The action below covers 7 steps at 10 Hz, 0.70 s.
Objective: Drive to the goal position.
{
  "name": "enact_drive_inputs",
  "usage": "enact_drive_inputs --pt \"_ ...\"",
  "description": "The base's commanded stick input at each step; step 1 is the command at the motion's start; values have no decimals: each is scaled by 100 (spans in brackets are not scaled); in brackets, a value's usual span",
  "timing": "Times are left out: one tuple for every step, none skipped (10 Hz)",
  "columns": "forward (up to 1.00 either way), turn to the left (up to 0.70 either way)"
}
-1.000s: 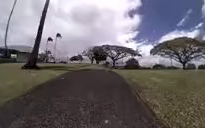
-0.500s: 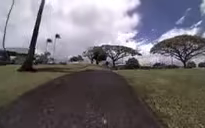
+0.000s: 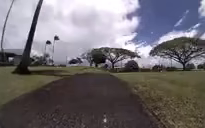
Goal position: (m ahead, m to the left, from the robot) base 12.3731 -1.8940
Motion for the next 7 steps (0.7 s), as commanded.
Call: enact_drive_inputs --pt "70 28" --pt "70 35" --pt "70 35" --pt "70 35" --pt "70 35" --pt "70 35" --pt "70 0"
